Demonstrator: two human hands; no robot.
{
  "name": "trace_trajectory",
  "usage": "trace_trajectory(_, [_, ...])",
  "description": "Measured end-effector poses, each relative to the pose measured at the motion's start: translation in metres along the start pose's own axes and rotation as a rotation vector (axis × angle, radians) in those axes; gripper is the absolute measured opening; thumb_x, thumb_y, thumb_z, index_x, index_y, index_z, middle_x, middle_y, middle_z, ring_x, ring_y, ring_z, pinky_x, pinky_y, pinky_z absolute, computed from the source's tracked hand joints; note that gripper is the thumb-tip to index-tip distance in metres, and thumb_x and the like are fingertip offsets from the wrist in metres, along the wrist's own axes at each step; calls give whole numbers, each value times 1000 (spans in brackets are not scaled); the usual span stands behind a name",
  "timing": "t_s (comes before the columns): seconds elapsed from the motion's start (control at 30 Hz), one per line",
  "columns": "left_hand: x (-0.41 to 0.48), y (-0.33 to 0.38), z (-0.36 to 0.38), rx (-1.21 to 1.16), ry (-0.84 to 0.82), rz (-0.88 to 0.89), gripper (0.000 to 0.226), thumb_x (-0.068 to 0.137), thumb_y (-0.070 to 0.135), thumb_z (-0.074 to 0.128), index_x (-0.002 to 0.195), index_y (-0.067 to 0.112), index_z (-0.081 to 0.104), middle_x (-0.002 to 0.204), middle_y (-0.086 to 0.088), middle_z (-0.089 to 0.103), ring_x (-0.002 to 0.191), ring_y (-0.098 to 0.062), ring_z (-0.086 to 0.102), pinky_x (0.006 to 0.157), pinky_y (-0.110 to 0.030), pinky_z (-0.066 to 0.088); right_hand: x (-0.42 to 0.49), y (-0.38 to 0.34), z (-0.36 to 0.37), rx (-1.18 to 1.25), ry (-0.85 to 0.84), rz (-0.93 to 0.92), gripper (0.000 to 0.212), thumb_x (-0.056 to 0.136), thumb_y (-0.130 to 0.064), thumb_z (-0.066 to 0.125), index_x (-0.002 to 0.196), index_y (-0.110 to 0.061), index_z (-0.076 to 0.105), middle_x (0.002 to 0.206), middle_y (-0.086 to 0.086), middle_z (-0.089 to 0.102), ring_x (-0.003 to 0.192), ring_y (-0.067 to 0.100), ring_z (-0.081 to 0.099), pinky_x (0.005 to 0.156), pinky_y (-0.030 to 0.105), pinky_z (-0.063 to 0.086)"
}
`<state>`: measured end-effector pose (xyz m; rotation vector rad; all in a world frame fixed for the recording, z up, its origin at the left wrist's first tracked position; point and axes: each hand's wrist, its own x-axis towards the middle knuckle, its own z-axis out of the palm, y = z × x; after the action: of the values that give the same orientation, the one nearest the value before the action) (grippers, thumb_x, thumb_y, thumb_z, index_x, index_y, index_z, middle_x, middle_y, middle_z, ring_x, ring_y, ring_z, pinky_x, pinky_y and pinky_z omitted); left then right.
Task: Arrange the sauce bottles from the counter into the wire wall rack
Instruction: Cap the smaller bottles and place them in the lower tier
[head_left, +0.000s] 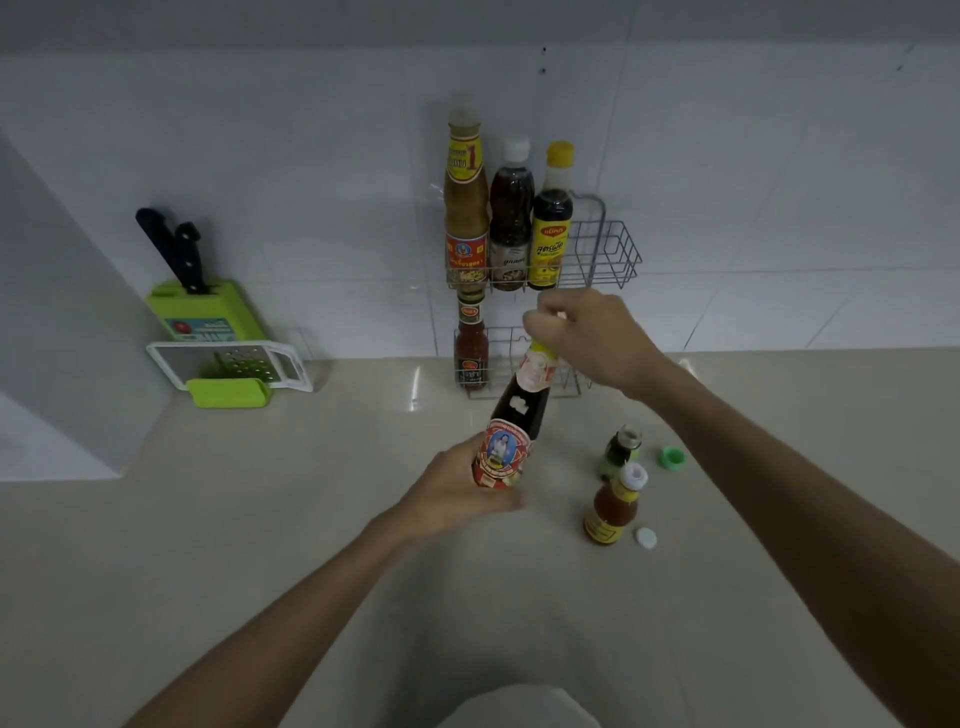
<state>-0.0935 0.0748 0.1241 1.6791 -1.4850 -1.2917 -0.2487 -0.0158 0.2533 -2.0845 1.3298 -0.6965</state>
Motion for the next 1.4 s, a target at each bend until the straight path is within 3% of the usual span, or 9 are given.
trace_trajectory(0.17, [32,-2,15,-53,220,42,50,74,19,80,118,21,56,102,2,70,90,-12,68,72,-21,55,-15,27,24,259,-55,65,33,85,-46,63,103,-22,49,89,-14,58,76,11,63,57,22,54])
trace_trajectory(0.3, [69,-9,15,70,165,57,72,72,22,84,129,16,40,124,-4,61,105,-16,63,81,-22,55,-13,71,58,408,-57,102,45,82,-19,73,118,-23,46,112,-6,60,97,17,65,71,20,58])
trace_trajectory(0.4, [102,-17,-6,208,123,24,110,68,13,84,151,14,11,152,-9,33,138,-25,36,108,-26,34,10,95,75,342,140,84,40,80,-17,75,114,-17,52,108,-5,63,94,9,63,77,9,52])
trace_trajectory(0.57, [161,-4,-52,-112,232,-123,108,78,-1,73,155,14,-2,160,-8,19,147,-27,23,119,-38,25,71,123,98,306,328,102,27,81,-15,73,106,-11,63,96,-5,66,87,-2,59,70,1,44])
trace_trajectory(0.7, [195,-2,-74,-241,185,-208,110,77,-13,64,154,31,-1,163,-11,16,140,-37,36,107,-47,43,104,144,120,266,233,152,30,82,-14,70,108,-12,56,99,-2,65,92,9,60,74,17,49])
trace_trajectory(0.87, [207,-4,-73,-253,40,-197,109,74,-22,52,154,34,4,135,0,41,114,-26,50,63,-27,47,126,153,133,164,111,152,41,84,-10,66,120,-11,47,111,8,66,98,18,60,77,26,45])
trace_trajectory(1.1, [212,-15,-62,-298,82,-210,101,70,-23,50,151,25,13,106,3,51,105,-21,50,63,-28,45,148,154,136,18,-66,199,40,87,-13,63,120,-5,42,117,18,62,102,34,58,70,29,35])
trace_trajectory(1.3, [210,-14,-63,-281,68,-189,103,70,-24,51,153,24,12,125,-7,49,110,-23,48,61,-27,42,151,156,135,-14,-196,243,47,90,-9,60,128,-3,34,127,23,57,113,40,55,77,33,38])
trace_trajectory(1.4, [199,-10,-57,-258,80,-166,97,74,-23,51,152,20,14,127,-5,48,112,-21,47,68,-28,46,140,155,110,-38,-286,234,66,91,-12,61,143,-7,22,143,21,45,127,38,46,92,36,40])
